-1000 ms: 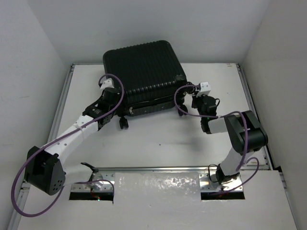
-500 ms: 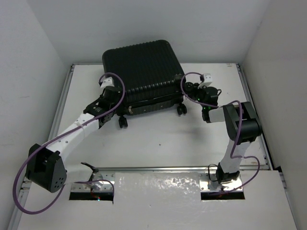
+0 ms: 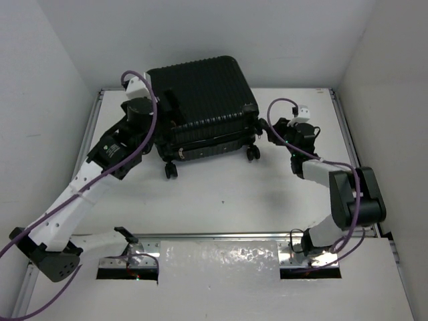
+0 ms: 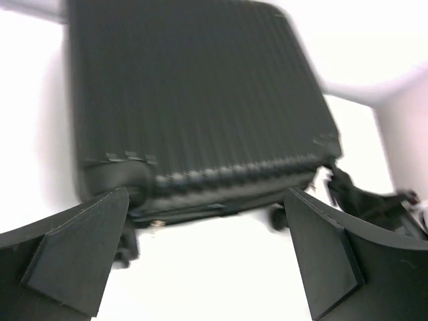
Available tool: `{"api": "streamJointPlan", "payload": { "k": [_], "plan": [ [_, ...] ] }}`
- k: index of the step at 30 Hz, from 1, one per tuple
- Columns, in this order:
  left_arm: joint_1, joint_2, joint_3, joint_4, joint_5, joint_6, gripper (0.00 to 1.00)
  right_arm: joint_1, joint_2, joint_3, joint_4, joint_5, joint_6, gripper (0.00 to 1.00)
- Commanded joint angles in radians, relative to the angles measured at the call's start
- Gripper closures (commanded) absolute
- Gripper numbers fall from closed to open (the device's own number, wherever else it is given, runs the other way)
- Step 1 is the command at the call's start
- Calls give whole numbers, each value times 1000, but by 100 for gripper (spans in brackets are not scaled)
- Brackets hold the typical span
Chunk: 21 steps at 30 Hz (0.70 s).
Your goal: Pack the luggage
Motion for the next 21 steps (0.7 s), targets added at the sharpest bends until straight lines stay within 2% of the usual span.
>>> {"api": "streamJointPlan", "payload": {
  "k": [1,2,3,5,6,9,10,13,14,18,21],
  "plan": [
    [-55,11,4,-67,-44,1,0,-8,-129,15,-135,36,-62,56],
    [-55,5,-8,-52,-35,-4,0,-7,-152,14,-151,-10,-121,44],
    [-55,-6,-31,-37,-29,-4,0,-7,-181,18,-199,-36,-160,38],
    [-55,-15,-54,-35,-29,2,0,-8,-177,90,-320,-82,-296,35],
    [-55,-24,-60,-38,-33,7,0,-10,-163,122,-439,-106,-336,35],
    [-55,-38,-77,-58,-50,22,0,-36,-88,228,-633,-272,-467,40],
    [-55,-47,-85,-72,-42,37,0,-54,-69,230,-633,-342,-532,47],
    [-55,-55,-100,-78,-33,48,0,-59,-30,268,-648,-432,-571,53],
    [-55,-55,-103,-82,-35,48,0,-59,-8,291,-684,-515,-582,54],
    [-55,-58,-117,-98,-44,62,0,-59,96,417,-774,-599,-605,59],
    [-53,-64,-131,-95,-53,71,0,-53,142,432,-756,-621,-607,59]
  ]
}}
